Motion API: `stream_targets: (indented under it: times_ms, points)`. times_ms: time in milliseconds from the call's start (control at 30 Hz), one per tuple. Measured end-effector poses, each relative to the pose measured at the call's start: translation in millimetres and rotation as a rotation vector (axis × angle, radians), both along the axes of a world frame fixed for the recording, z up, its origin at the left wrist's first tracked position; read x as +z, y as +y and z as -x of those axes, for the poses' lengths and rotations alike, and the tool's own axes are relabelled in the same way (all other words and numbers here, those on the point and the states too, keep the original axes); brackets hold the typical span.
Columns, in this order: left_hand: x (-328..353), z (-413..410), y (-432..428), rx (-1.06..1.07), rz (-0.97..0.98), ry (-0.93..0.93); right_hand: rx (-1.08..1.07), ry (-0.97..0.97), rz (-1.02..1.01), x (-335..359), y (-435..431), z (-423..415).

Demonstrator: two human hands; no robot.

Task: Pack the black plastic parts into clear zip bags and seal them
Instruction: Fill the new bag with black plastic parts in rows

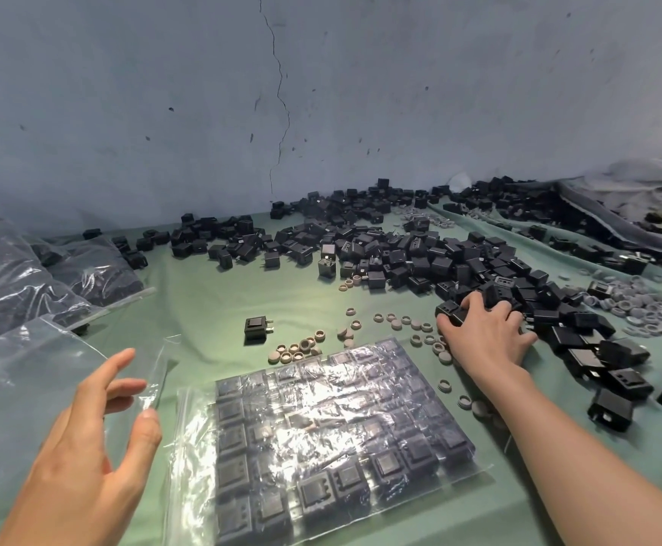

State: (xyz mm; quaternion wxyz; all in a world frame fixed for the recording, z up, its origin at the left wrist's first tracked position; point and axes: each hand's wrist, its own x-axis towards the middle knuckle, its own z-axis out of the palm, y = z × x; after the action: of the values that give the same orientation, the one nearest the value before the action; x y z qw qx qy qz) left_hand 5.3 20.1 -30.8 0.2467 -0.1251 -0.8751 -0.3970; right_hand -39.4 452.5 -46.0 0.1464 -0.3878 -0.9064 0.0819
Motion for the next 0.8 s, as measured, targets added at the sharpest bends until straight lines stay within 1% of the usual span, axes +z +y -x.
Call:
stream_targets:
  times_ms: [200,333,433,500,533,567,600,633,667,700,733,800]
  points:
    - [-1,2,-2,0.011,0.055,0.020,0.092,-0.012,-0.096,0,7,-8]
    - [-4,2,-1,0.002,0.069,0.018,0.174,0.158,-0.020,1,7,-11]
    - [-4,0,-2,-0.005,0.082,0.024,0.178,0.272,0.021,3,6,-14]
    - [-2,-1,-3,-0.019,0.079,0.018,0.172,0.373,0.128,7,5,-15]
    - [0,-2,-3,-0.028,0.074,0.013,0.167,0.451,0.232,12,5,-14]
    - [2,-3,-3,-0.034,0.068,0.007,0.152,0.542,0.381,20,4,-13]
    - [4,-4,-2,-0.036,0.063,0.006,0.122,0.656,0.596,31,5,-12]
    - [7,-5,-2,-0.034,0.057,0.009,0.083,0.788,0.891,45,3,-13]
    - [9,-5,-1,-0.034,0.046,0.016,0.060,0.904,1.238,57,0,-15]
    - [10,-6,0,-0.038,0.029,0.029,0.073,0.973,1.555,66,-5,-20]
    - [11,-8,2,-0.044,0.014,0.049,0.110,0.987,1.790,71,-13,-25]
    - [13,-13,8,-0.051,-0.002,0.093,0.216,0.934,2.066,73,-38,-33]
